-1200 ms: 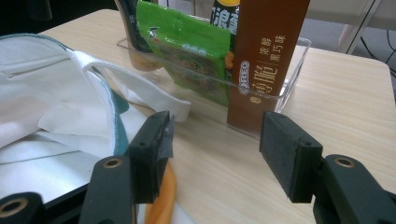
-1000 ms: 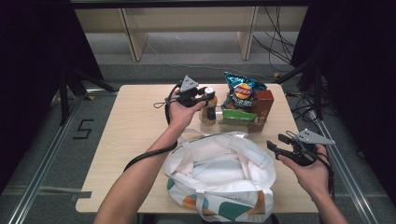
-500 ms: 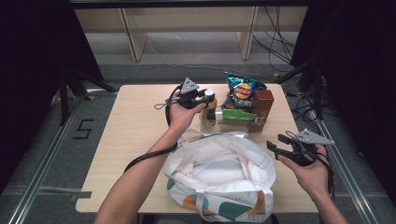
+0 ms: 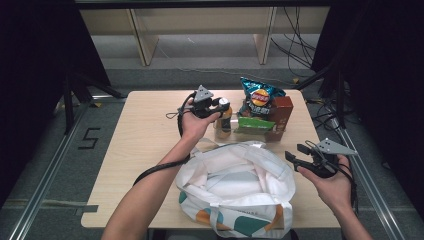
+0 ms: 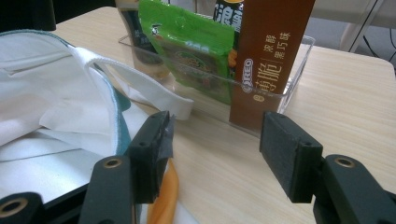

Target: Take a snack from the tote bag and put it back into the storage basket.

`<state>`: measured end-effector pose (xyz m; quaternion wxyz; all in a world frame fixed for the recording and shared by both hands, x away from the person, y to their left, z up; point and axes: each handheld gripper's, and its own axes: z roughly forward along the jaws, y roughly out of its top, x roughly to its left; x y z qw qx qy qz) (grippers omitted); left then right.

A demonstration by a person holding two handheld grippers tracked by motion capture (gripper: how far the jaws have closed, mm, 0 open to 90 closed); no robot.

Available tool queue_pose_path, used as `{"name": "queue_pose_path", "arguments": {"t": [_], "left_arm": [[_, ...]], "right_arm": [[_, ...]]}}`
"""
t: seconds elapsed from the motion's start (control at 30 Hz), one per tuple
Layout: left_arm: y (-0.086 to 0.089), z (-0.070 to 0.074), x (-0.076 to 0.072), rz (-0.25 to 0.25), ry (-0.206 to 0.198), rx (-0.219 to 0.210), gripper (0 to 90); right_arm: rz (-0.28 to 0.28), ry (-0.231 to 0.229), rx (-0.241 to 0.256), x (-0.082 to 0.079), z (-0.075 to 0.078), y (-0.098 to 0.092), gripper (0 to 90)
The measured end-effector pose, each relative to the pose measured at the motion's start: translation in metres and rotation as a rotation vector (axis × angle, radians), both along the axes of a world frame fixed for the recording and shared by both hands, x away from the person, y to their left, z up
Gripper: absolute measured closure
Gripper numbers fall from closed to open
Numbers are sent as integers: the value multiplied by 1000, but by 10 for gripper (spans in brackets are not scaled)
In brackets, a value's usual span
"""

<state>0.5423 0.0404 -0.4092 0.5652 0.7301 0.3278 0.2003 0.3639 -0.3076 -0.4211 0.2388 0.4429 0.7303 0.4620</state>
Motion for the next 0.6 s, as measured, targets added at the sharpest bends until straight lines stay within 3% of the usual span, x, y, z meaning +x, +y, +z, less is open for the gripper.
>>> {"name": "queue_pose_path", "arguments": {"t": [0.37, 0.53, 0.6], "left_arm": [[1, -4, 1, 0, 11, 11, 589], [1, -4, 1, -1, 10, 13, 589], [0, -4, 1, 0, 12, 10, 589]], "right_arm": [[-8, 22, 0, -1, 1, 0, 442], [1, 1, -4, 0, 0, 0, 442], [-7, 21, 1, -2, 1, 1, 442]]}}
